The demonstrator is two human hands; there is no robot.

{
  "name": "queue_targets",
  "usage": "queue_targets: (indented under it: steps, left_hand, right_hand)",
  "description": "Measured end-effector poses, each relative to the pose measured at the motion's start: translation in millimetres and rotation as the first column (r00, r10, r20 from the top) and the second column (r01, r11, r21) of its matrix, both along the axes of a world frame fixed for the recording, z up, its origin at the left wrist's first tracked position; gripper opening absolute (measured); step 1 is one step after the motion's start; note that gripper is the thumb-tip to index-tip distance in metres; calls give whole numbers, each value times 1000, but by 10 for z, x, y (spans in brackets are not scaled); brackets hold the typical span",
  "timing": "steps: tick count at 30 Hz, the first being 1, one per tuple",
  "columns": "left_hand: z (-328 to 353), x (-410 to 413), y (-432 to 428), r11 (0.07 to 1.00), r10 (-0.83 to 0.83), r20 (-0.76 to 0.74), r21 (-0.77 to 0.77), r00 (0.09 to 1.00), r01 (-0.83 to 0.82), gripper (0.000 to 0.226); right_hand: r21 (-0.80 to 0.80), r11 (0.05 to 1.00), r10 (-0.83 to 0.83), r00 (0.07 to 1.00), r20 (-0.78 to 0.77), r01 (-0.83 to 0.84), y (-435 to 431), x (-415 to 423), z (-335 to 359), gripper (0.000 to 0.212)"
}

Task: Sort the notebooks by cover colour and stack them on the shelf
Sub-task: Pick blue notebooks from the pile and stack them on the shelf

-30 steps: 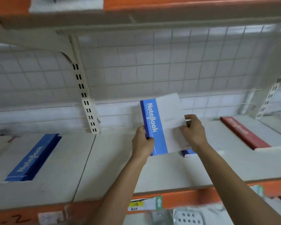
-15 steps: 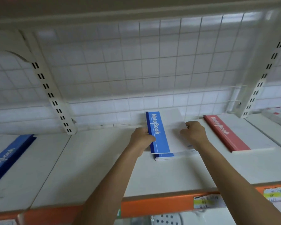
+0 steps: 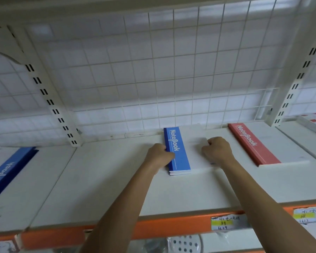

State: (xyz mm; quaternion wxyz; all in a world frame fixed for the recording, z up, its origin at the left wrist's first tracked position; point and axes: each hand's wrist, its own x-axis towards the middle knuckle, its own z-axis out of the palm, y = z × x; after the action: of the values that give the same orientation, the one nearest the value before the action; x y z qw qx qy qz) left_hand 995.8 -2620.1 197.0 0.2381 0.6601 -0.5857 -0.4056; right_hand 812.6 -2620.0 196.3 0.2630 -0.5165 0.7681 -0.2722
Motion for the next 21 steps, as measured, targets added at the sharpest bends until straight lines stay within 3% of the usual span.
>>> queue_targets:
  steps: [3,5,7,9,15,18,21]
  left_hand:
    - [47,31,67,1000,-22,17,-6,1000,22,37]
    - [59,94,121,991,-134,73,21,988,133,47]
    - [52,132,179,962,-275,223,73,935,265,47]
    - [20,120,213,951,-304,375,66,876,302,47]
    - [-8,22,235,958,-261,428,2,865,288,56]
    - [20,11,256,959,-251,445,-7,860,283,56]
    - [19,9,267,962,-244,439,-5,865,274,51]
  right_hand:
    - [9,1000,-15,999,28,14,34,-37,-1,14]
    - [13,1000,-8,999,32,7,76,-96,9,19]
    - [14,999,36,998,56,-37,147,-152,16,22]
    - [27,991,126,988,85,-128,232,-171,36,27]
    - [129,924,364,931,-22,-359,423,-158,63,90]
    - [154,925,368,918,-147,-346,391,-132,-8,84]
    - [158,933,348,920,-177,-323,374,-116,-42,78]
